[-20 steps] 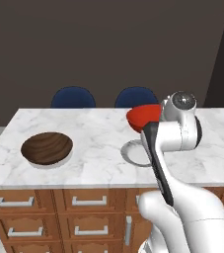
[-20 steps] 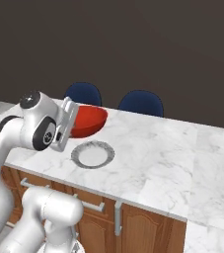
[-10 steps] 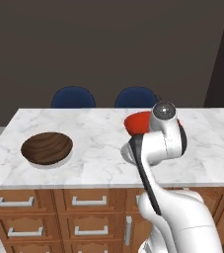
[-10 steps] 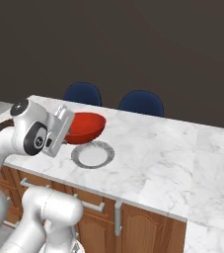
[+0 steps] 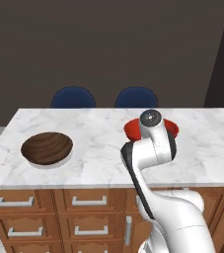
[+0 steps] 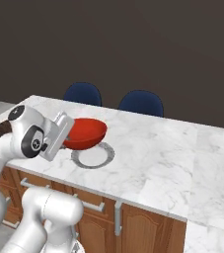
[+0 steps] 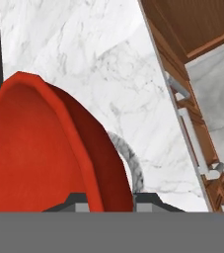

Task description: Move the bowls from the cabinet to the plates on the dining table.

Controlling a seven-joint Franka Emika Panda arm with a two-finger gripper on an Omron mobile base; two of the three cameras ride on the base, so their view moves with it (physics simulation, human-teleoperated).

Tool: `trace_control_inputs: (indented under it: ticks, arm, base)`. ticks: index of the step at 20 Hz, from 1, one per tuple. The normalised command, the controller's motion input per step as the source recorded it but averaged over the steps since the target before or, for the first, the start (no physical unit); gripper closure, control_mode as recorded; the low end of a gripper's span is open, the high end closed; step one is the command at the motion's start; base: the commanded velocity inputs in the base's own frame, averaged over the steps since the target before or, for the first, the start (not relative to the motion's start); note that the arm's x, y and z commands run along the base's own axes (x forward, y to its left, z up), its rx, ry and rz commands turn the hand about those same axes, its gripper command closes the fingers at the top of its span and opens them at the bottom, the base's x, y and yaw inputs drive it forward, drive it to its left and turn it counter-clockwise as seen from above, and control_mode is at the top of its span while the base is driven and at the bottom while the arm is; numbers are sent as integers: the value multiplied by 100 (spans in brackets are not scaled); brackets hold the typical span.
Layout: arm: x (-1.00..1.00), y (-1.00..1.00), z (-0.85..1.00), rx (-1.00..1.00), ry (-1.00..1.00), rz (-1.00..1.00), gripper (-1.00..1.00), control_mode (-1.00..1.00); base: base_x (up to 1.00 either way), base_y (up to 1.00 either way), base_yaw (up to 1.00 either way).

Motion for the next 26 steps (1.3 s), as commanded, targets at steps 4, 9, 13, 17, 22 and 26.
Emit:
trace_control_inputs:
  ticks: [4, 9, 13, 17, 22, 26]
  arm:
    - [11, 12, -23, 2, -12, -3, 100, -100]
    - [9, 13, -25, 1, -7, -2, 100, -100]
    - [11, 4, -22, 0, 7, -3, 100, -100]
    - [17, 1, -19, 0, 6, -4, 100, -100]
    - [18, 0, -20, 0, 2, -3, 100, -100]
    - [20, 0, -23, 0, 2, -2, 100, -100]
  base:
    - [0, 0, 0]
    - [0, 0, 0]
    - [0, 0, 0]
    - [0, 0, 0]
    - [0, 0, 0]
    - [0, 0, 0]
